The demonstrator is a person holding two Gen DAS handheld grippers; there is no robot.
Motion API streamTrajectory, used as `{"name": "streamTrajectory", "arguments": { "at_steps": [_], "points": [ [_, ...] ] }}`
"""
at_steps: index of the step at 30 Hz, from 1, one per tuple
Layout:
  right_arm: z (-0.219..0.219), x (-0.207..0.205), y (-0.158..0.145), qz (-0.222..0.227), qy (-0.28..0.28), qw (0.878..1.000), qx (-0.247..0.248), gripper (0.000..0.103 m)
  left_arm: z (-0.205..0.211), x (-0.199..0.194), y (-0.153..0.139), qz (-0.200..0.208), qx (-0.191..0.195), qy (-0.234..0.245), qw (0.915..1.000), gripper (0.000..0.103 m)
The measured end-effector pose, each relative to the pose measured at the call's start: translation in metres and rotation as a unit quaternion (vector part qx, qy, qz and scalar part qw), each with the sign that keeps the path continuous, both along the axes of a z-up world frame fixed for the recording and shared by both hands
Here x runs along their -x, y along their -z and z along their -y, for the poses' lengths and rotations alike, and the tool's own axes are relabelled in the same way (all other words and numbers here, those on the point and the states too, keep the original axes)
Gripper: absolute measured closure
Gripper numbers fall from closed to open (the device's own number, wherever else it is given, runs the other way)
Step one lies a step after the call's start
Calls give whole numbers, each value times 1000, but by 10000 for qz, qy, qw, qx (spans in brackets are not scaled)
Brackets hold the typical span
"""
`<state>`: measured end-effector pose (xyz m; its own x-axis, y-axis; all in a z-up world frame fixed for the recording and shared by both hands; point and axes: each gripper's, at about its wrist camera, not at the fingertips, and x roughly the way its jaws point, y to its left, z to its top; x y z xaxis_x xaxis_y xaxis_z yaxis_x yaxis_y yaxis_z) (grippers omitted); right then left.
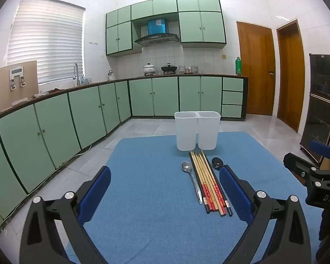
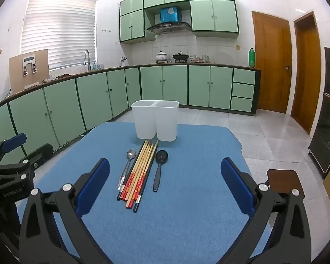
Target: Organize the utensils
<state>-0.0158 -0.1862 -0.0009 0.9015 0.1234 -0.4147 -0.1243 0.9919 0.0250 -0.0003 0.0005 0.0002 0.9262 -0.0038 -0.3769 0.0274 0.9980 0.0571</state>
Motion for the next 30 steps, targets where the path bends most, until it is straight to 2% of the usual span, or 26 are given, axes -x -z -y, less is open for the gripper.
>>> {"name": "streamTrajectory", "arguments": {
  "at_steps": [30],
  "points": [
    [0, -1, 0, -20, -1, 10000, -23, 5, -3, -2, -7, 47, -20, -30, 10000, 6]
  ]
}}
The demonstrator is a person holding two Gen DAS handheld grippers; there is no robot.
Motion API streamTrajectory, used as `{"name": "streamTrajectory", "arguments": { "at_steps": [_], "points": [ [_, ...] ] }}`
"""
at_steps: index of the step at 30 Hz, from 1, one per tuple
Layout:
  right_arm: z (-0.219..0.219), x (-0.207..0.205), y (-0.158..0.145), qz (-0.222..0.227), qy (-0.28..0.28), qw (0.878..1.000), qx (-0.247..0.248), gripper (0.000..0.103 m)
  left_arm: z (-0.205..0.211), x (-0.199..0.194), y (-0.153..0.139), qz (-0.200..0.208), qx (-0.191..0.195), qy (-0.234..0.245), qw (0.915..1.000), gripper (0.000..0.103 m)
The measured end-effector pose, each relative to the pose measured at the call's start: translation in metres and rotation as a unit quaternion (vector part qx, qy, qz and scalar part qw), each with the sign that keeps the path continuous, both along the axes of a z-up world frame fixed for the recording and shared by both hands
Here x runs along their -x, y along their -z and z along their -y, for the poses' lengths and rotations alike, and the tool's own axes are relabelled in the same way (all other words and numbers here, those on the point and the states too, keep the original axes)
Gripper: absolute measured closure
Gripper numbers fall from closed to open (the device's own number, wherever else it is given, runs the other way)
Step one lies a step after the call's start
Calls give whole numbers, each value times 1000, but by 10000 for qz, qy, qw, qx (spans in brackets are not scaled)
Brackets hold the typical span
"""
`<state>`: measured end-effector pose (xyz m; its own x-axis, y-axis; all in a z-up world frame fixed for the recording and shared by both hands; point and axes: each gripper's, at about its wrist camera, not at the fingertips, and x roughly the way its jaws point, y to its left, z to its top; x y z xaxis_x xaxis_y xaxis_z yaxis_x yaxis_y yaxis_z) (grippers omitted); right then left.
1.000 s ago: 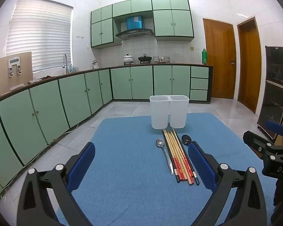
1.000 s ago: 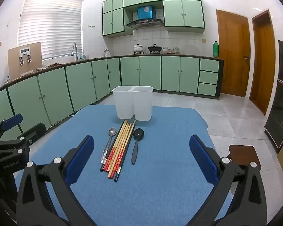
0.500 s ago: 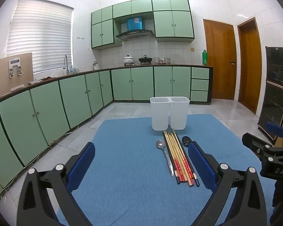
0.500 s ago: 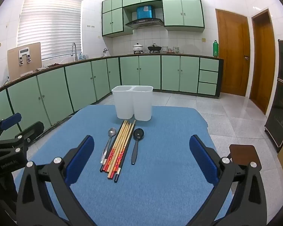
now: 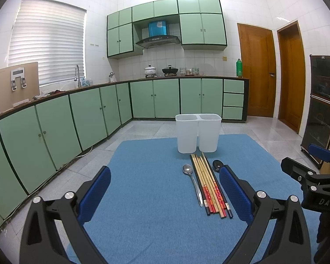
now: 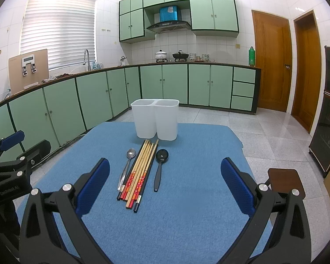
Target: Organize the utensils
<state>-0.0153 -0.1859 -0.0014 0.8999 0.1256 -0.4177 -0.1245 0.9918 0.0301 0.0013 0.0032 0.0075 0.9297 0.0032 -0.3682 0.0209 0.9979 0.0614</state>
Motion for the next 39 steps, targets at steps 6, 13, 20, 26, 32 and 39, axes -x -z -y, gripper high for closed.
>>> {"name": "streamTrajectory", "arguments": {
  "at_steps": [6, 13, 20, 26, 32, 39],
  "points": [
    [0, 0, 0, -6, -5, 10000, -2, 5, -1, 0, 0, 6, -3, -4, 10000, 6],
    [0, 0, 0, -8, -3, 10000, 3, 5, 0, 0, 0, 9, -2, -3, 10000, 6],
    [2, -3, 1, -19, -1, 10000, 2, 5, -1, 0, 0, 11, -3, -7, 10000, 6],
    [1, -4, 3, -35, 7, 10000, -7, 5, 0, 0, 3, 6, 2, -4, 10000, 6],
    [0, -5, 7, -42, 8, 10000, -12, 5, -1, 0, 3, 3, 3, -7, 10000, 6],
    [-1, -7, 13, -54, 19, 10000, -15, 5, -1, -1, 3, 0, 6, -6, 10000, 6]
  ]
}}
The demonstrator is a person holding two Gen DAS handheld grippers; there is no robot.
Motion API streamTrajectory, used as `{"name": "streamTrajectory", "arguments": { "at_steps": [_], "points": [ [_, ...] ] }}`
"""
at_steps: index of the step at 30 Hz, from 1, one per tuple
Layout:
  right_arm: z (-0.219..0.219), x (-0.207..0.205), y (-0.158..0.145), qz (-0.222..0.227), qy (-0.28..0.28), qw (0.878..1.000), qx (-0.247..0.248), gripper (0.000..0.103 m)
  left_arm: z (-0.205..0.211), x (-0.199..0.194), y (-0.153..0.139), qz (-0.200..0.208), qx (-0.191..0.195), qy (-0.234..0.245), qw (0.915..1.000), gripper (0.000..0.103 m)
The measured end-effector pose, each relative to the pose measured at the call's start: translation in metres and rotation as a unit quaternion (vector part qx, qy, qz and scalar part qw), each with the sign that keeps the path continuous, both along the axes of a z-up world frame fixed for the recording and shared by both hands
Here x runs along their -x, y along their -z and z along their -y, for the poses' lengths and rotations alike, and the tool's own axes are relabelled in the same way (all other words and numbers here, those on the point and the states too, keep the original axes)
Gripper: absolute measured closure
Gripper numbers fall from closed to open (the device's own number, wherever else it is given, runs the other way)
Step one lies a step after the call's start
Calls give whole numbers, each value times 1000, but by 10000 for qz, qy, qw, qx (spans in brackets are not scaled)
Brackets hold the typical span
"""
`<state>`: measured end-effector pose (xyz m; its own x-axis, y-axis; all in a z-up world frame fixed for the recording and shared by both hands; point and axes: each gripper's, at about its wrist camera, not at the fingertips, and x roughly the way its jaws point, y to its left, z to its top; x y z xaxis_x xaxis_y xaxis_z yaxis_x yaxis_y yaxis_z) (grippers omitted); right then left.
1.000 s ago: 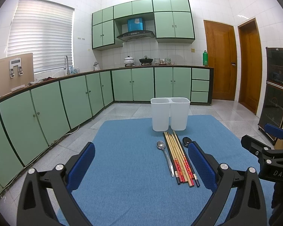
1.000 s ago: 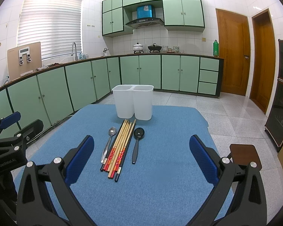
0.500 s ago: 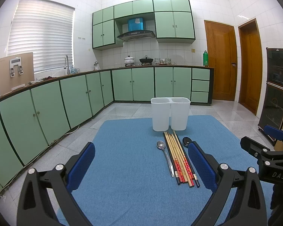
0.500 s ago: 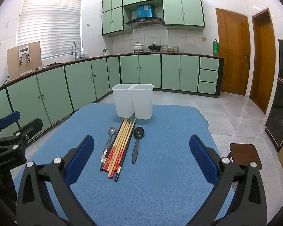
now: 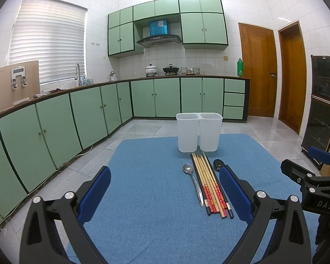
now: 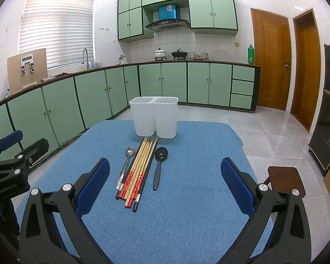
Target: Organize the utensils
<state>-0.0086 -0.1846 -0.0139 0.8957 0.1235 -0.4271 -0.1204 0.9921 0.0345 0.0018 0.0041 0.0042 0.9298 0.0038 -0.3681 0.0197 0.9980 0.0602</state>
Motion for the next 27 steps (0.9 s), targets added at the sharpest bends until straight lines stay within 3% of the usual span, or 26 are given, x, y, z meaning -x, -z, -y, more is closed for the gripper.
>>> {"name": "streamTrajectory", "arguments": {
  "at_steps": [27],
  "points": [
    [8, -6, -1, -76, 27, 10000, 11, 5, -1, -9, 6, -89, 17, -20, 10000, 6]
  ]
}}
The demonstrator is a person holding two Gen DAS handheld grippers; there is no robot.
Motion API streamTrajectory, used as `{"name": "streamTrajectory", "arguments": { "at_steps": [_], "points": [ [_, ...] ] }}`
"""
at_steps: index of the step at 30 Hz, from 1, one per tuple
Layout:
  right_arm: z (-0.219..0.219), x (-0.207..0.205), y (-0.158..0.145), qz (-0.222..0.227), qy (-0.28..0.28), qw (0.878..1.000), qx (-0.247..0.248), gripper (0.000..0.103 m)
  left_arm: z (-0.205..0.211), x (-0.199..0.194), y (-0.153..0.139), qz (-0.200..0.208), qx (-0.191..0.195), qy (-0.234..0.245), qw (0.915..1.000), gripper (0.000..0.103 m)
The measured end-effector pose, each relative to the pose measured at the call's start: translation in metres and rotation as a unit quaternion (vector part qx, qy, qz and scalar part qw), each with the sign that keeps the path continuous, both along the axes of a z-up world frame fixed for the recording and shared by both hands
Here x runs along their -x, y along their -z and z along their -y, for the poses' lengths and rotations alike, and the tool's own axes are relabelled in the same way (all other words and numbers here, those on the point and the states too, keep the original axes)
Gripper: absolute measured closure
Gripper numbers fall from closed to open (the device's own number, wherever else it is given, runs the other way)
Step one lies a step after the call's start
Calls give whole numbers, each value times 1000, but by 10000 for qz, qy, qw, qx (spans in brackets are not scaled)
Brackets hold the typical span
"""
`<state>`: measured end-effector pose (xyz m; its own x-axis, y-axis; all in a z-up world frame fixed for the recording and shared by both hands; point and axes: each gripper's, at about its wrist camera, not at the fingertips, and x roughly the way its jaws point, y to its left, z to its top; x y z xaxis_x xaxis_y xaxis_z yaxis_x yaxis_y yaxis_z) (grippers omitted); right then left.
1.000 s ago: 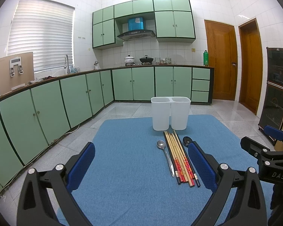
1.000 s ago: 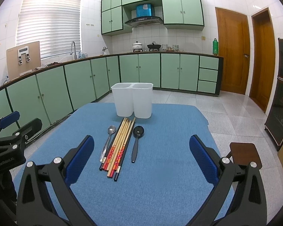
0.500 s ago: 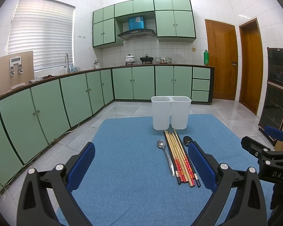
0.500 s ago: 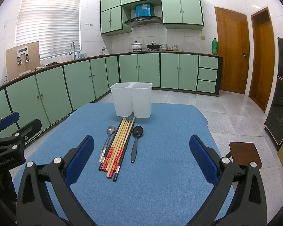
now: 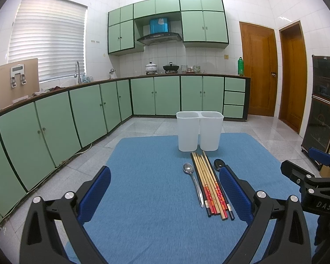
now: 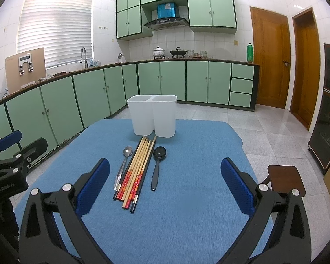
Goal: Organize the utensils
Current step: 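Grasp the black spoon with the right tool while the left tool approaches the silver spoon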
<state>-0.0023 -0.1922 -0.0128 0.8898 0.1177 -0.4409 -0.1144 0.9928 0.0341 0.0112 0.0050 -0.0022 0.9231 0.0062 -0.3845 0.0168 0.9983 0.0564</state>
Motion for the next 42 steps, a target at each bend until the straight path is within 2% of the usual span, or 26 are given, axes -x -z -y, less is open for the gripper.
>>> {"name": "streamTrajectory", "arguments": {
  "at_steps": [8, 11, 16, 19, 23, 28, 37, 42],
  "points": [
    [5, -43, 6, -266, 55, 9996, 77, 5, -7, -37, 8, -239, -31, -91, 9997, 6],
    [5, -74, 12, -499, 107, 9985, 205, 5, -10, -62, 15, -428, -50, -92, 9990, 6],
    [4, -122, 29, -998, 136, 9949, 60, 5, -15, -101, 30, -770, -49, -196, 9968, 6],
    [2, -148, 45, -1296, 158, 9914, -44, 9, -19, -123, 41, -1013, 6, -259, 9945, 6],
    [-2, -175, 67, -1667, 206, 9857, -102, 21, -21, -147, 57, -1318, 93, -340, 9907, 6],
    [-16, -196, 86, -1928, 154, 9811, -60, 27, -21, -169, 73, -1602, 50, -405, 9862, 9],
    [-38, -217, 99, -2232, 88, 9747, -106, 41, -24, -186, 86, -1897, 40, -371, 9811, 10],
    [-43, -224, 102, -2317, 64, 9727, -137, 53, -24, -189, 86, -1930, -17, -310, 9807, 10]
  ]
}}
